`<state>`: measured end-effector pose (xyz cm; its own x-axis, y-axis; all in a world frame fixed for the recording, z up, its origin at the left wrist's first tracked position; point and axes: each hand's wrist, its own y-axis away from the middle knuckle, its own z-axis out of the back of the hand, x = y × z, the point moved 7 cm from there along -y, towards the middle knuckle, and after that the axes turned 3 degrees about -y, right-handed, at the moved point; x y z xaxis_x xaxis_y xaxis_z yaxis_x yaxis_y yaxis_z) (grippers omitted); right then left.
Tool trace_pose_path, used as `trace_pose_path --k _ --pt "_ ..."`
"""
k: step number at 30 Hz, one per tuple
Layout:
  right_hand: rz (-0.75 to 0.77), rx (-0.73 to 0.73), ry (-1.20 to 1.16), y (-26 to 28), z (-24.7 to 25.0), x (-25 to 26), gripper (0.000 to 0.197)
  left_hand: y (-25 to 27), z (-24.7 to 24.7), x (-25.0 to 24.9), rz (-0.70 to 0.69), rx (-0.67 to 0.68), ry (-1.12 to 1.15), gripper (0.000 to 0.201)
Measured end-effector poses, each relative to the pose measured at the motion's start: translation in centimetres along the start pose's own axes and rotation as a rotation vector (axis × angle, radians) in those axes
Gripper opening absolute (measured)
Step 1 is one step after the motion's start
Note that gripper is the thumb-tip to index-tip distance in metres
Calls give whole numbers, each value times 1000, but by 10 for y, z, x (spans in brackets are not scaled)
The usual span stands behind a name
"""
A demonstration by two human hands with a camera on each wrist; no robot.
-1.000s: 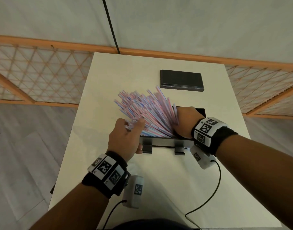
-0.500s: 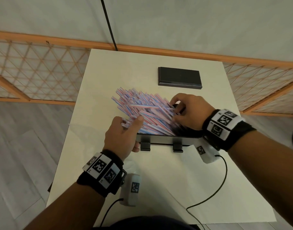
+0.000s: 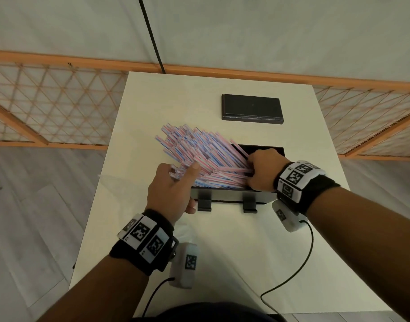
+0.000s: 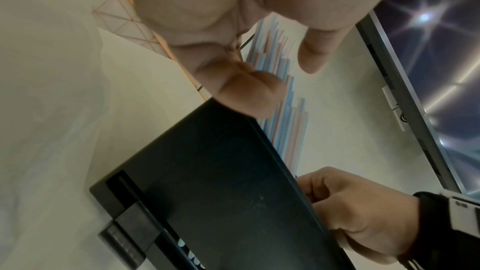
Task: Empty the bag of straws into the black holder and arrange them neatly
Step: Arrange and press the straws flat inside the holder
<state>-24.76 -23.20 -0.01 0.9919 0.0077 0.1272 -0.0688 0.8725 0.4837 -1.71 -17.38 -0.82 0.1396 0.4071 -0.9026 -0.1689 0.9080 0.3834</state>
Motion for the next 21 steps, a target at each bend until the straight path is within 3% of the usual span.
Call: trace_pose_path --k 6,11,15,18,21 --pt "13 39 -8 -3 -7 1 46 0 0 6 3 13 20 53" --pt "65 -11 -6 -3 -3 10 26 0 0 3 -3 10 21 53" --pt "120 -144 6 -2 17 18 6 -1 2 3 1 -5 -5 53" --pt "132 -185 -18 0 30 24 12 -2 1 3 9 -5 -14 51" --pt "153 -184 -51 4 35 22 34 -2 1 3 21 -6 -24 52"
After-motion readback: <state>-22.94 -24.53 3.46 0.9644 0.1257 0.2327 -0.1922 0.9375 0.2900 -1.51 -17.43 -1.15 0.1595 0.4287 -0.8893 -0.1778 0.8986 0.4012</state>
